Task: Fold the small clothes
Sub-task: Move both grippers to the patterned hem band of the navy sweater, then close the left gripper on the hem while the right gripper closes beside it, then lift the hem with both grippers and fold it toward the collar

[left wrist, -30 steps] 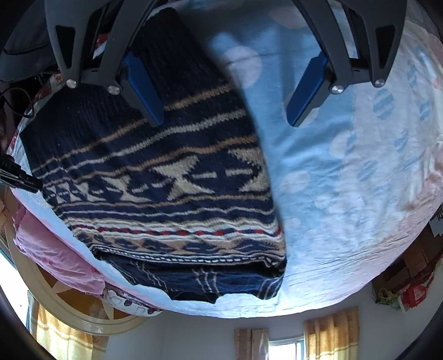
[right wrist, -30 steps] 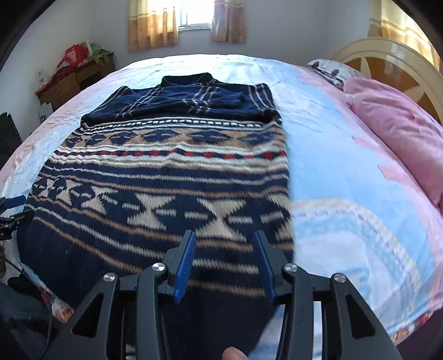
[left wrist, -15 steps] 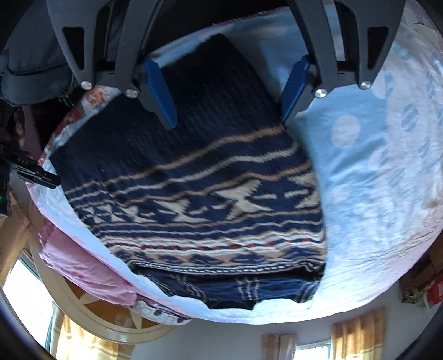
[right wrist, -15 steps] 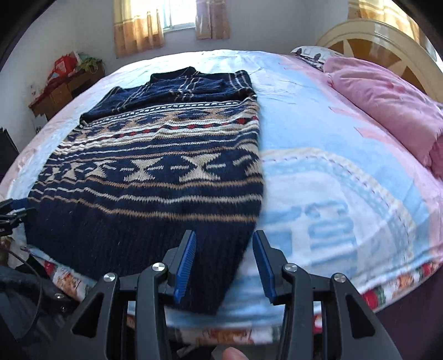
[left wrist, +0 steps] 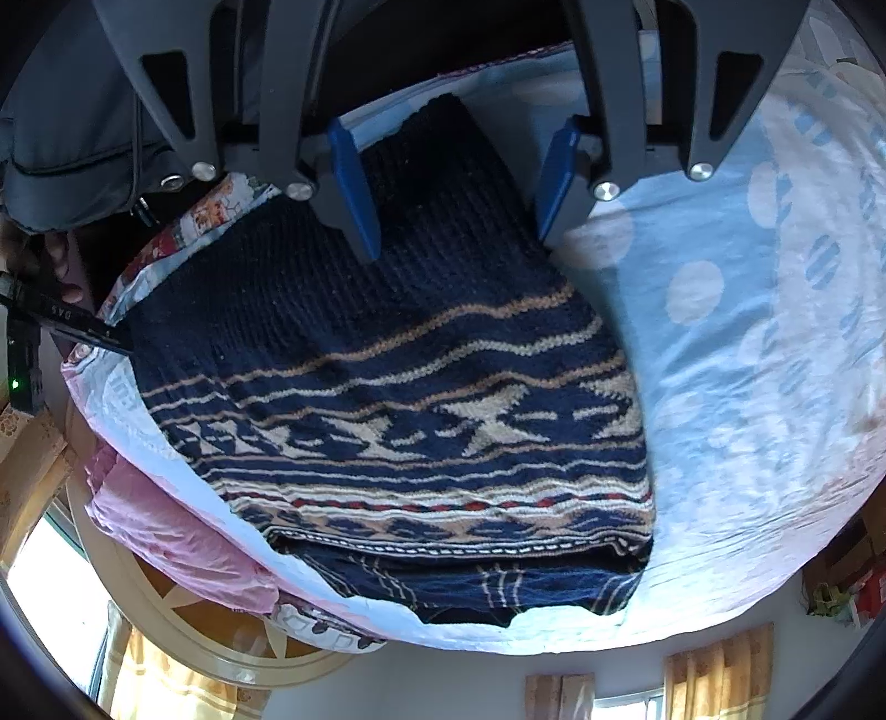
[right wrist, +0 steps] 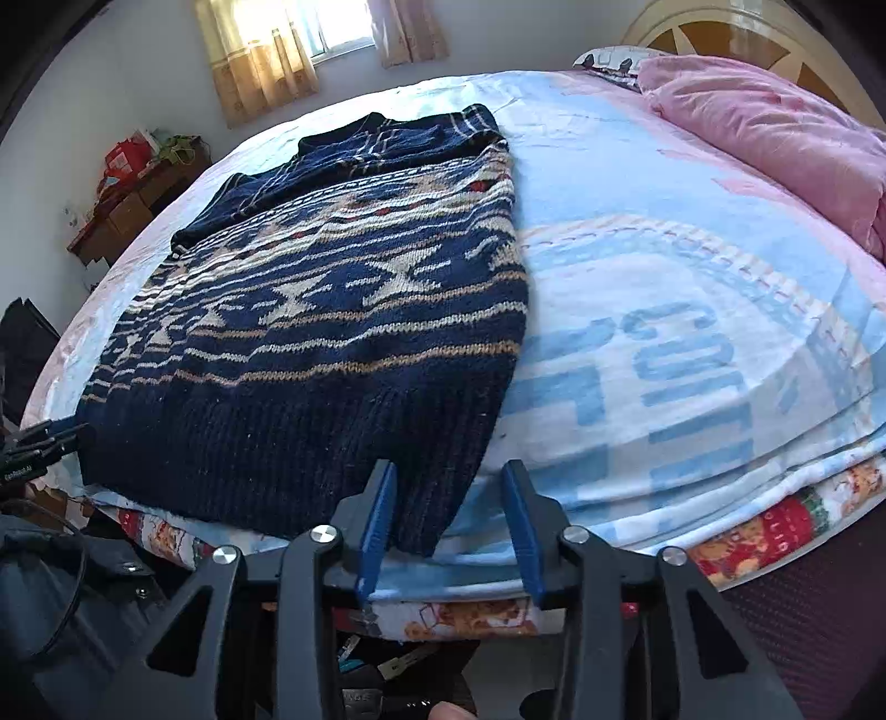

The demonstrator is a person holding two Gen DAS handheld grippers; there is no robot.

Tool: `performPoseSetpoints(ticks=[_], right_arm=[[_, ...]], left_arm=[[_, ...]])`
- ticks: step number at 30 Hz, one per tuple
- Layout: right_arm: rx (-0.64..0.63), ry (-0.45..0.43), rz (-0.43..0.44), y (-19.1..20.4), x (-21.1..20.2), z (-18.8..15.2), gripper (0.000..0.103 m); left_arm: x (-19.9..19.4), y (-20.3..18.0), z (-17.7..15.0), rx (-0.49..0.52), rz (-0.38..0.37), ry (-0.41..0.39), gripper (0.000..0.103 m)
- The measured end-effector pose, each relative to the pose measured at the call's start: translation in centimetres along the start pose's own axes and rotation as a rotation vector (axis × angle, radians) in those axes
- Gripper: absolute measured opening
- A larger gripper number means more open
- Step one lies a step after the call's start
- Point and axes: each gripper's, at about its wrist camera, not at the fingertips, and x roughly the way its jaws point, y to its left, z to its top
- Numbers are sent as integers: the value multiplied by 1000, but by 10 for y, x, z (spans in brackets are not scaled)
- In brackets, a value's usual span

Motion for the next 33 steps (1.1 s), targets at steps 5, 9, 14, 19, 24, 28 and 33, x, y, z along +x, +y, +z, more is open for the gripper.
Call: performPoseSetpoints(ticks=[5,9,14,19,24,28,33], right_arm=[[-6,-15,15,5,5,1,28],[-1,-25,66,5,4,1,9],[21,-126,126,-1,-19,5,7],[66,-202,183,-9,-31,8,7],[98,-275,261,-12,-48,12,6],[90,-339,278,-7,-60,24,6],[97,-366,304,-2,-65,52,6]], left_arm=[[2,-6,-1,22,-13,-21,67],[-5,0,0,27,-38,-39,18],[-27,2,3,19,-93,-139,14],[-52,6,7,2,-135,-264,13],[-53,18,11,-57,-186,-280,13],[-64,19,21,-45,-187,-313,12],[-73,23,42,-36,-190,-363,12]])
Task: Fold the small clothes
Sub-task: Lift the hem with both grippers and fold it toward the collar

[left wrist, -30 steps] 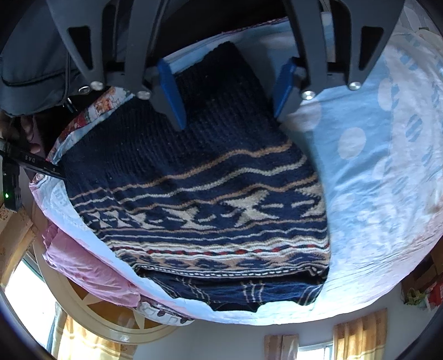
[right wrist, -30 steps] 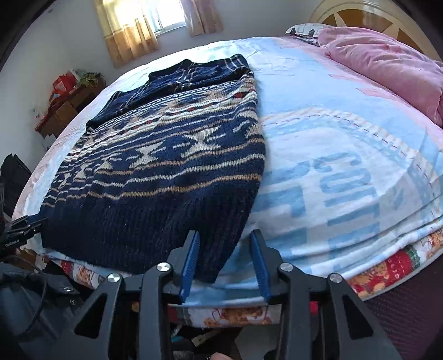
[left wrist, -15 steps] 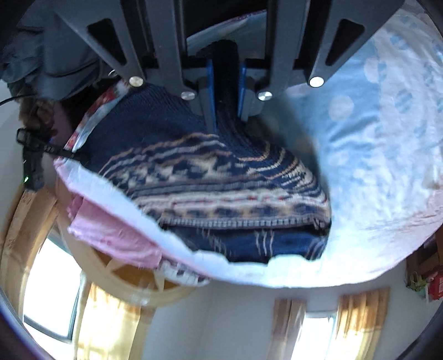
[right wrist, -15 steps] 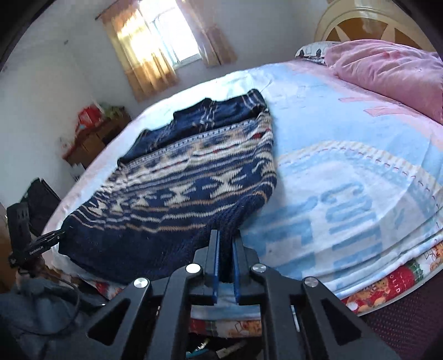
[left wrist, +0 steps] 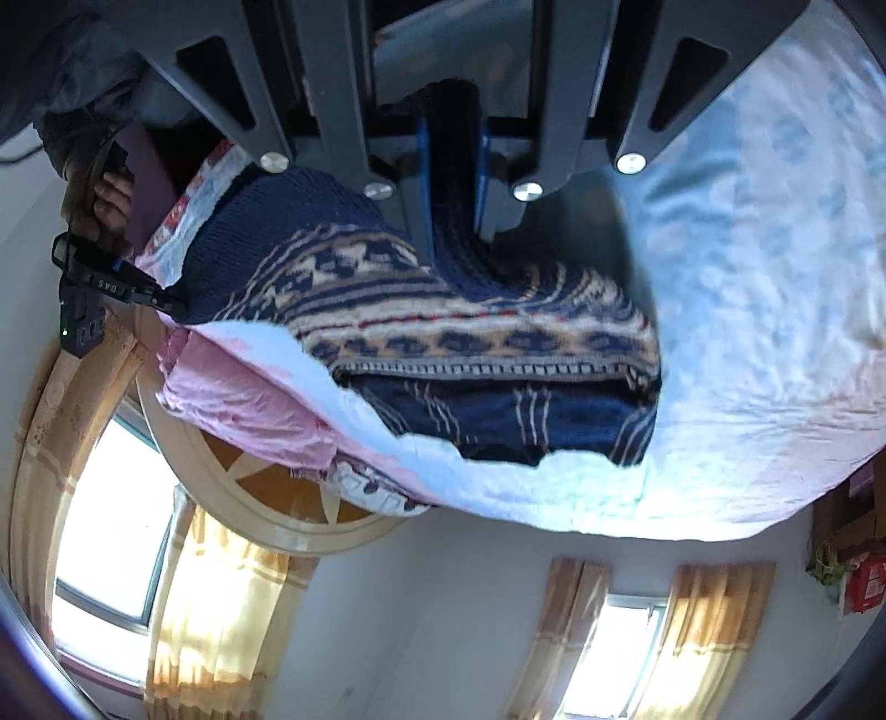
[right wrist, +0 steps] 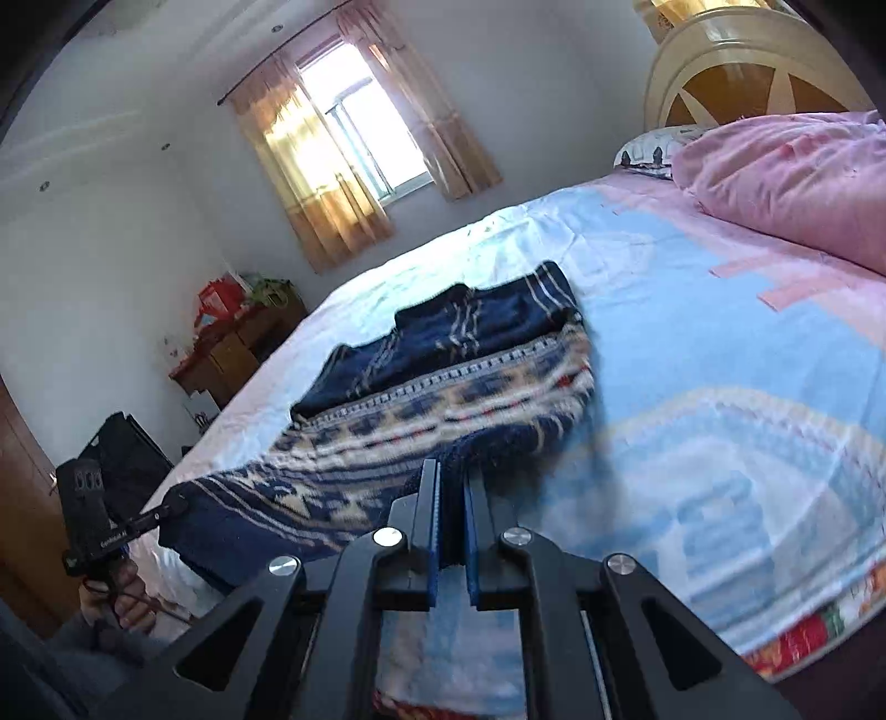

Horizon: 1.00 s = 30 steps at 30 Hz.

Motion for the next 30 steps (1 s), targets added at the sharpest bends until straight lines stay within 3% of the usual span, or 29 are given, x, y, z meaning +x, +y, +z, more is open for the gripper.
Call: performPoseSetpoints(ticks=[13,19,30], right_arm=[[68,-71,31,8,32,89,6],[56,-68,21,13,60,119,6],[98,-26,-4,-12,133,178,6]], left_arm=[[19,37,74,-79,-8,-86,12],[46,50,98,-82,2,-77,12],[108,88,158,-120,-1,-64,11]])
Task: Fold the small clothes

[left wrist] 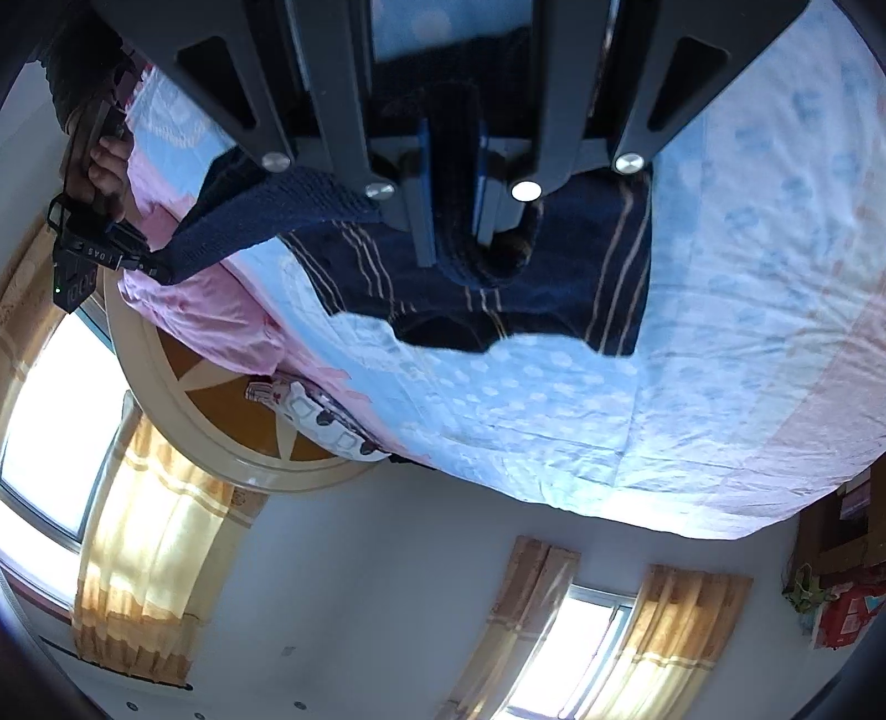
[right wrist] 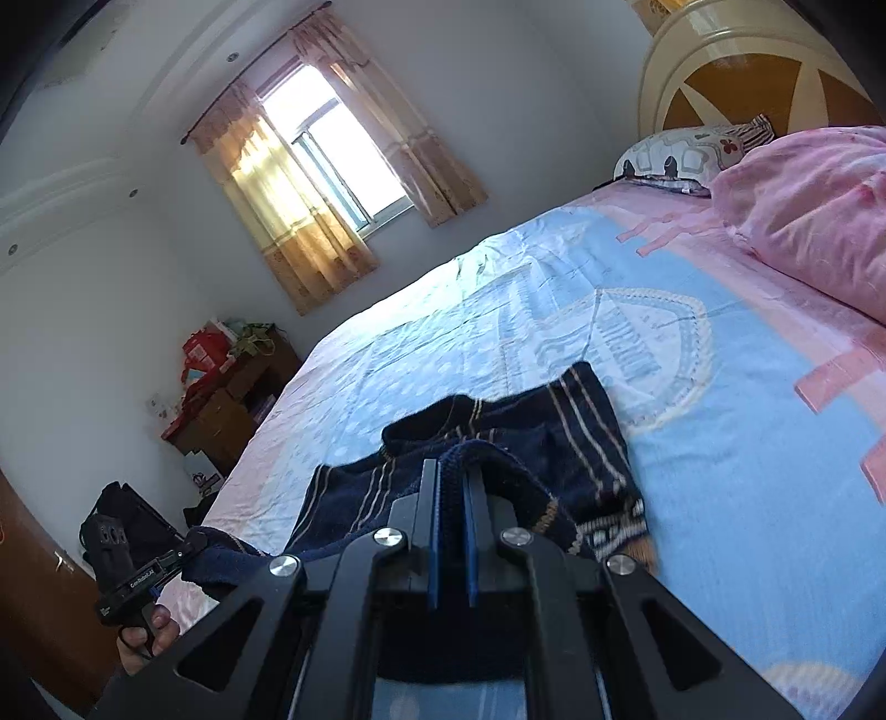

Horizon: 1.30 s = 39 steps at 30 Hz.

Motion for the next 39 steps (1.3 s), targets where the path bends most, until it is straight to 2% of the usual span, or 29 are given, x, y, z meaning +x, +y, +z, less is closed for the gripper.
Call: performPoseSetpoints(ticks=[6,15,20,23,25,26,28,29,30,31,33,36,39], right_arm=[[66,57,-25,-22,61,32,6],[126,191,-111,-61,159,38,6],[175,250,-157,-90,203,40,6],[175,275,-169,-100,228,45,6],[171,291,-171,-104,244,48,7],[188,293,-172,-107,249,50,8],[203,286,-185,-110,256,53,15],[200,268,-201,-110,255,55,35],[198,252,-211,-110,254,56,59],[200,227,-206,-110,248,58,63],[191,197,-200,-108,239,59,63],[93,163,-248,-93,221,56,63],[-6,176,-287,-76,211,47,63]], left_arm=[[47,25,21,-26,27,35,11],[126,63,27,-80,61,136,11],[153,83,28,-129,73,170,12],[161,91,29,-157,87,179,18],[157,91,30,-167,101,168,19],[153,92,32,-172,121,156,23],[138,91,34,-164,179,101,37],[132,92,35,-162,195,83,47],[123,93,36,-163,223,55,53],[116,92,35,-159,228,39,53],[112,89,32,-146,231,48,53],[117,77,18,-79,266,100,53],[125,69,0,-24,338,159,53]])
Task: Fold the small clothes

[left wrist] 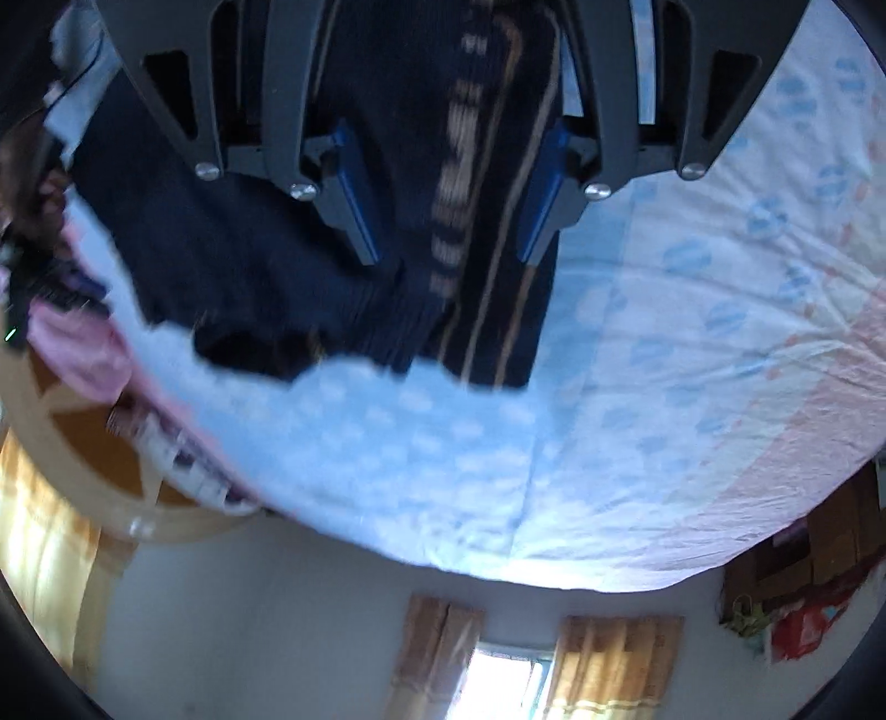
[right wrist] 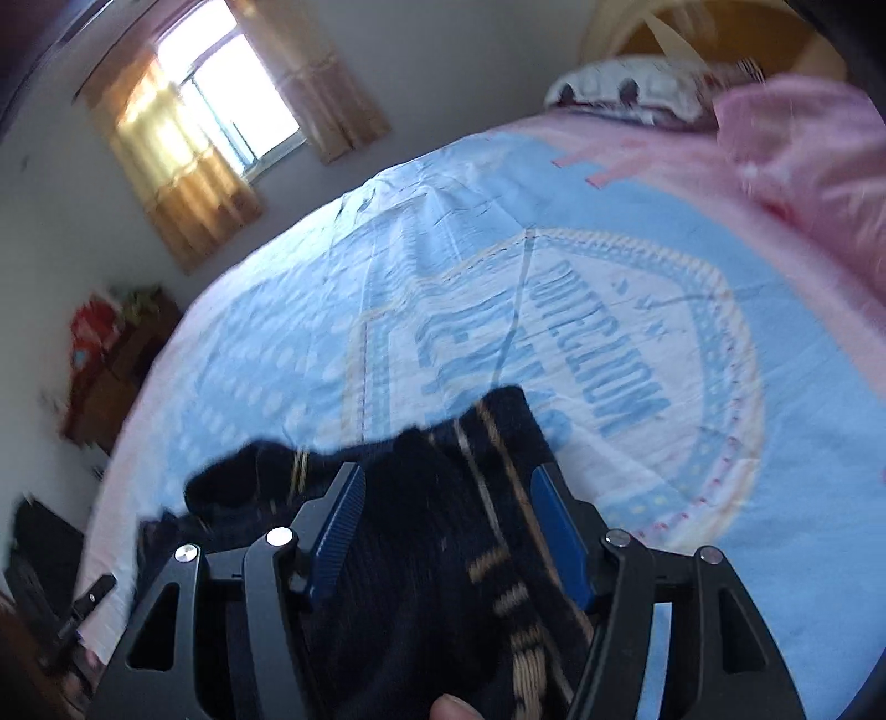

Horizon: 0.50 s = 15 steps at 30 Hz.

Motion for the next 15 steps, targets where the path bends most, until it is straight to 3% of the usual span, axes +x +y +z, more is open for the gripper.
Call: performPoseSetpoints(ticks=[2,4,7,9,11,15], right_arm=[[-59,7,-16,7,-8,-10,63],[-123,18,-30,13,-16,-23,63],[-195,73,-48,15,-17,-40,59],[-251,114,-122,13,-10,-51,46],[-255,141,-177,4,-4,-57,46],[-199,137,-133,-9,-17,-62,46]], left_arm=[[3,-1,-9,26,74,18,53],[7,5,-15,17,100,33,53],[11,20,-18,-40,73,59,55],[8,22,-18,-52,62,55,55],[-1,20,-20,-52,55,39,54],[-28,8,-27,-24,35,-9,58]])
